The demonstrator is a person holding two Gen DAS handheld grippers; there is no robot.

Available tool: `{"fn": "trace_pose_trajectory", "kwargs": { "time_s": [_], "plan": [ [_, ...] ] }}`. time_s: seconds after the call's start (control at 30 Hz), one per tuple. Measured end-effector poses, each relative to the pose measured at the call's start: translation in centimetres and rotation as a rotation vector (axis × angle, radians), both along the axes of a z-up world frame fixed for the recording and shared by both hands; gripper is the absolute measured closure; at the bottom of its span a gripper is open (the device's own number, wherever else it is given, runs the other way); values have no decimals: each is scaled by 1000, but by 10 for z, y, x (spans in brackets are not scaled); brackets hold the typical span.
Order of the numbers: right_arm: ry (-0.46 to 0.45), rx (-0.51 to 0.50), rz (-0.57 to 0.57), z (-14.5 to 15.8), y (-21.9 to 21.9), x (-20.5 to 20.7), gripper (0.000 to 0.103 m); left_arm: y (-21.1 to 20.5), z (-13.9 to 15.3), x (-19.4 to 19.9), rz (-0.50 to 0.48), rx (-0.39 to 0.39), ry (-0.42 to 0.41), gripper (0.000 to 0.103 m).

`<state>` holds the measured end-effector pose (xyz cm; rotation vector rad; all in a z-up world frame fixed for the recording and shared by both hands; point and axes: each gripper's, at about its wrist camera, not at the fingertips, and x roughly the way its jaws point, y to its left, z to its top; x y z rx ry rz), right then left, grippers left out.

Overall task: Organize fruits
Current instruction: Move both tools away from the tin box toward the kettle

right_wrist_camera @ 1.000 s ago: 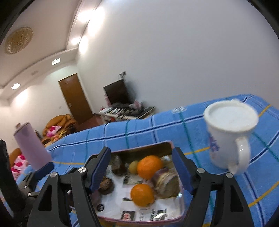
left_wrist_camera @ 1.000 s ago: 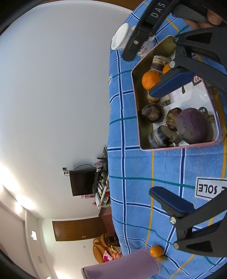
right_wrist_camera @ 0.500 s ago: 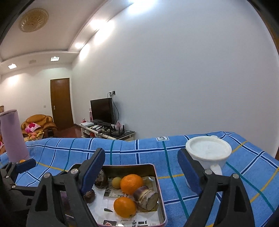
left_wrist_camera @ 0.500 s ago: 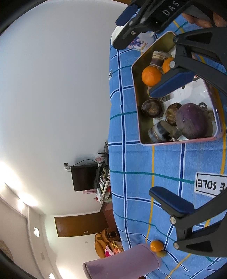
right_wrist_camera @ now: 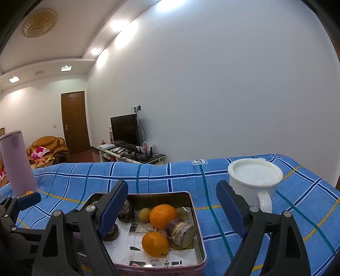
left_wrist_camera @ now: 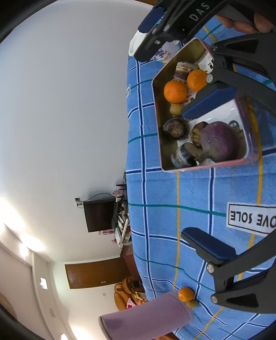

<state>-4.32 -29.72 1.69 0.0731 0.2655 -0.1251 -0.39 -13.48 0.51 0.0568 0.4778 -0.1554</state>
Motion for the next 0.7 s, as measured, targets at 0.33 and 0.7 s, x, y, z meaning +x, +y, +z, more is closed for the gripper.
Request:
{"fn": "trace_pose_trajectory", "kwargs": {
  "time_s": [0.33, 0.7],
  "plan": [
    [-10, 31, -46, 0, 7, -9, 17, 20, -1, -11, 4, 27, 3, 0],
    [9, 44, -75, -3, 20, -13, 17, 45, -3, -12, 23, 42, 22, 0]
  ]
}}
